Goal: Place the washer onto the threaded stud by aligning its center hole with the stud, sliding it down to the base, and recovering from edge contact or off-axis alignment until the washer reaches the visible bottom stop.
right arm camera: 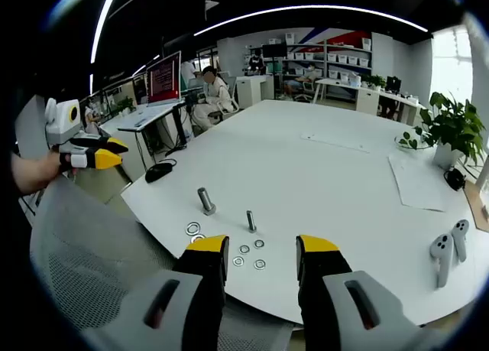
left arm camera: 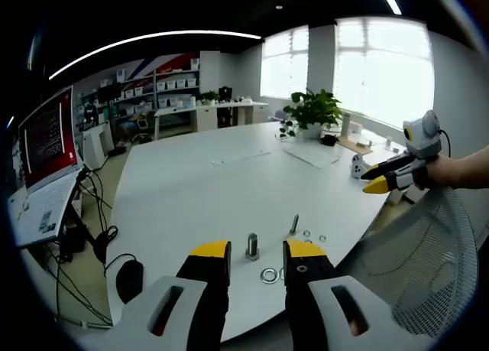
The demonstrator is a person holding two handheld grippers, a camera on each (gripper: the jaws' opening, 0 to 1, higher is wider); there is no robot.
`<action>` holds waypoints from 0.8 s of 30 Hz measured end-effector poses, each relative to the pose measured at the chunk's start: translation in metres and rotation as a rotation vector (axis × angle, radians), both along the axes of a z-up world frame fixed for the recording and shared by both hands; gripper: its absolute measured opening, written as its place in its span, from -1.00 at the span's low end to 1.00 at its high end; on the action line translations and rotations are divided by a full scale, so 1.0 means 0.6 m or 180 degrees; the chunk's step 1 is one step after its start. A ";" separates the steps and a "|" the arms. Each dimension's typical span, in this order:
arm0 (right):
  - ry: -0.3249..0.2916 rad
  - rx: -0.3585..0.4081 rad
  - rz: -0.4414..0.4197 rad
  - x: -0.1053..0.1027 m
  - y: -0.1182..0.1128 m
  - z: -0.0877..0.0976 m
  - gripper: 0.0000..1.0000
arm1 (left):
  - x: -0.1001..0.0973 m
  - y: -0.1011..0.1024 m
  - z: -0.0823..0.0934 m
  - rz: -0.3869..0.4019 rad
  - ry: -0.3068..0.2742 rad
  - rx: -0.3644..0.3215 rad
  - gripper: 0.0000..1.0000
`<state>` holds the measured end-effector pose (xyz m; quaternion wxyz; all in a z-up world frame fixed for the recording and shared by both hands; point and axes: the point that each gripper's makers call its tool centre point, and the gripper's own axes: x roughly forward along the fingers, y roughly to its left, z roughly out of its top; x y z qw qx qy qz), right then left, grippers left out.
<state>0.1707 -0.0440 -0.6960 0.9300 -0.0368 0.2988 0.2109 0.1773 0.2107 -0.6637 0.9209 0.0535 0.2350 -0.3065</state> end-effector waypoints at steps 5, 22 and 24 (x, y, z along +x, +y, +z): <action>0.0006 0.0013 -0.0036 0.000 -0.003 0.000 -0.24 | -0.001 -0.001 -0.001 -0.0009 0.0002 0.0006 -0.50; 0.0027 -0.0010 -0.0028 0.000 -0.006 -0.004 -0.24 | 0.000 -0.002 -0.005 -0.0006 0.0034 0.0034 -0.50; 0.0028 -0.0002 -0.0034 0.000 -0.006 -0.004 -0.24 | -0.001 -0.001 -0.006 -0.0006 0.0037 0.0041 -0.50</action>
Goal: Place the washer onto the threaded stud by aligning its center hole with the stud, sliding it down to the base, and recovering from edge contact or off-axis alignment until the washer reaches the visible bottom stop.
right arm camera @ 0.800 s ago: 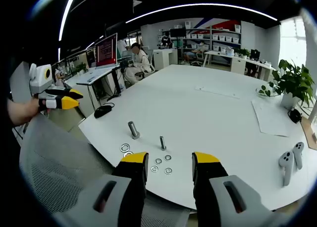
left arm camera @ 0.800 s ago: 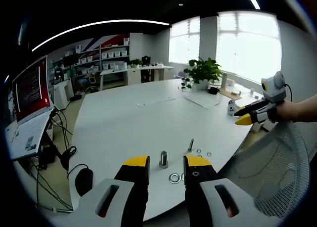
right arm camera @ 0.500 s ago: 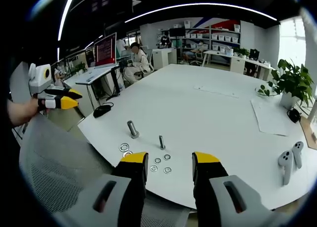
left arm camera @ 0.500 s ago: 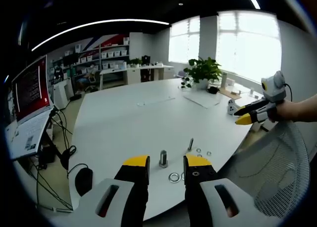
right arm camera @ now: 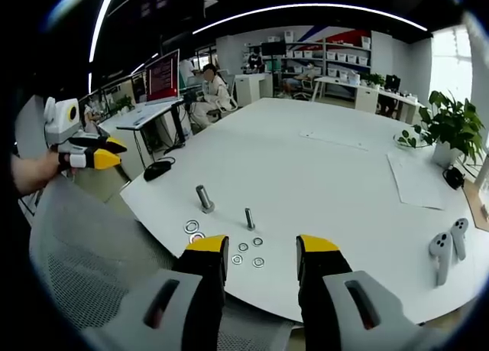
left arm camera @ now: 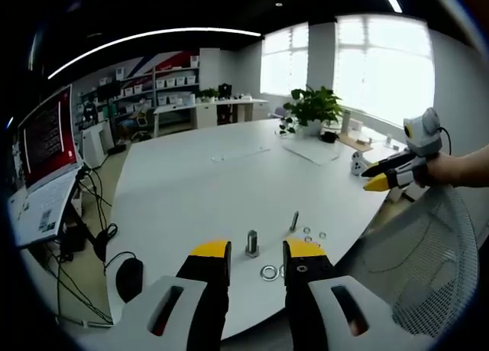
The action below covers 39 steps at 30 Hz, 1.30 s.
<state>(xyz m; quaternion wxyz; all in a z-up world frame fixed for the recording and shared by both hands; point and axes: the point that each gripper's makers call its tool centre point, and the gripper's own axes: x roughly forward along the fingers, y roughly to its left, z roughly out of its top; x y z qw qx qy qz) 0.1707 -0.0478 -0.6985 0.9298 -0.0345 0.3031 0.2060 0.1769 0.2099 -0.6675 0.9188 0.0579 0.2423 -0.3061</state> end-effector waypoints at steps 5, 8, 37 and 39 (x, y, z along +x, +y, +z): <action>0.0002 0.0003 0.0005 0.000 0.001 0.000 -0.24 | 0.000 0.000 -0.001 0.0003 0.0008 0.0008 -0.50; 0.0003 0.0008 0.0003 0.000 0.001 0.000 -0.24 | -0.001 0.000 -0.001 0.0004 0.0008 0.0012 -0.50; 0.0259 -0.0053 0.0123 -0.016 0.011 -0.025 -0.24 | -0.004 0.002 -0.015 -0.0002 0.0124 0.0063 -0.50; 0.0265 -0.0069 0.0128 -0.016 0.010 -0.027 -0.24 | -0.004 0.002 -0.016 0.0002 0.0134 0.0061 -0.50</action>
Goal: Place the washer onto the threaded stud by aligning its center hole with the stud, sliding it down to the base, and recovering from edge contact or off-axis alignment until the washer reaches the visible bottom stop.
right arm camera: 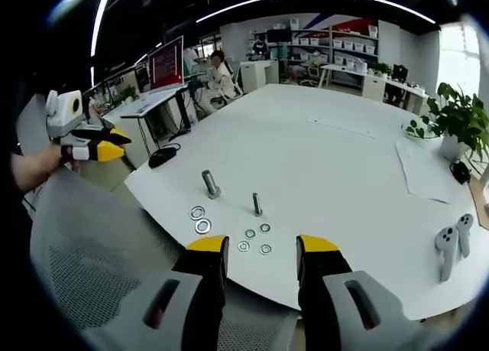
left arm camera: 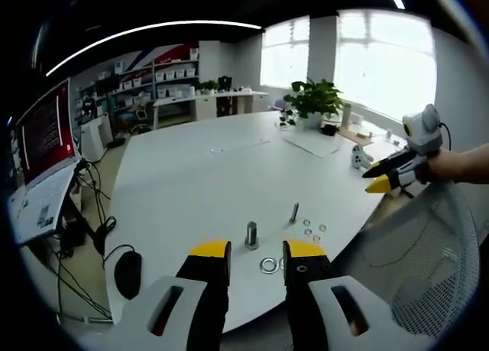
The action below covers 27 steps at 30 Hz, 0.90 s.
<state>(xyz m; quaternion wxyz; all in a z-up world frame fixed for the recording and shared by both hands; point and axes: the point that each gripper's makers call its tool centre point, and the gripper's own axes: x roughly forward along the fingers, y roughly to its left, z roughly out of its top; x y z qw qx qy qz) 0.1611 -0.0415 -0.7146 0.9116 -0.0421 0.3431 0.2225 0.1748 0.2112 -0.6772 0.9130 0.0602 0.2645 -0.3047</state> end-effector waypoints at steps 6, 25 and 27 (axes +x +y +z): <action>0.0044 -0.0008 0.0024 -0.002 0.001 -0.004 -0.24 | 0.001 0.001 -0.001 0.0023 0.0016 -0.0001 -0.50; 0.0081 0.0092 0.0190 -0.009 0.020 -0.005 -0.25 | 0.003 0.015 -0.028 0.0168 0.0218 0.0200 -0.48; 0.0086 0.0100 0.0230 -0.010 0.023 -0.005 -0.25 | 0.003 0.014 -0.033 0.0150 0.0239 0.0234 -0.48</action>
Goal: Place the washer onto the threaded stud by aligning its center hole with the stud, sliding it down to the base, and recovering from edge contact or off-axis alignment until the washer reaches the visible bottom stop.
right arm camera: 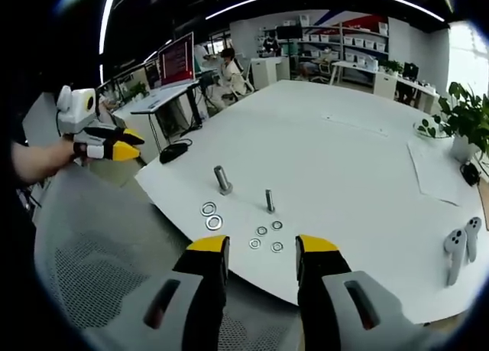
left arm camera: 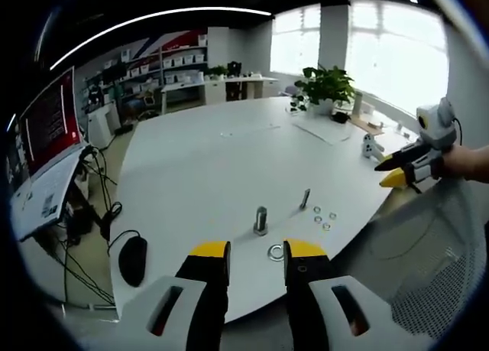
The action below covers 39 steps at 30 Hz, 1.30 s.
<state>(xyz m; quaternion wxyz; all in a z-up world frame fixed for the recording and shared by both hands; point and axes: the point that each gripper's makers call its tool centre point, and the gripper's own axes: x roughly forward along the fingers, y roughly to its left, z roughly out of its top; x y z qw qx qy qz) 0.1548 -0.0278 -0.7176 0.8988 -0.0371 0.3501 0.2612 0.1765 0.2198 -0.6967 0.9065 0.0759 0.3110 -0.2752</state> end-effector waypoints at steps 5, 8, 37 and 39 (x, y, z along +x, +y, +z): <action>0.0009 0.0048 0.0038 -0.002 0.006 0.001 -0.26 | 0.000 0.002 -0.005 -0.0008 0.0017 0.0094 -0.48; 0.0006 0.0048 0.0076 -0.004 0.009 0.001 -0.27 | 0.001 0.005 -0.004 0.0003 -0.0007 0.0133 -0.48; 0.0027 0.0128 0.0149 -0.008 0.016 0.003 -0.27 | -0.001 -0.007 -0.009 -0.0092 0.0132 0.0096 -0.44; 0.0035 0.0116 0.0161 -0.009 0.016 0.002 -0.26 | -0.002 -0.006 -0.018 -0.0102 0.0220 0.0112 -0.40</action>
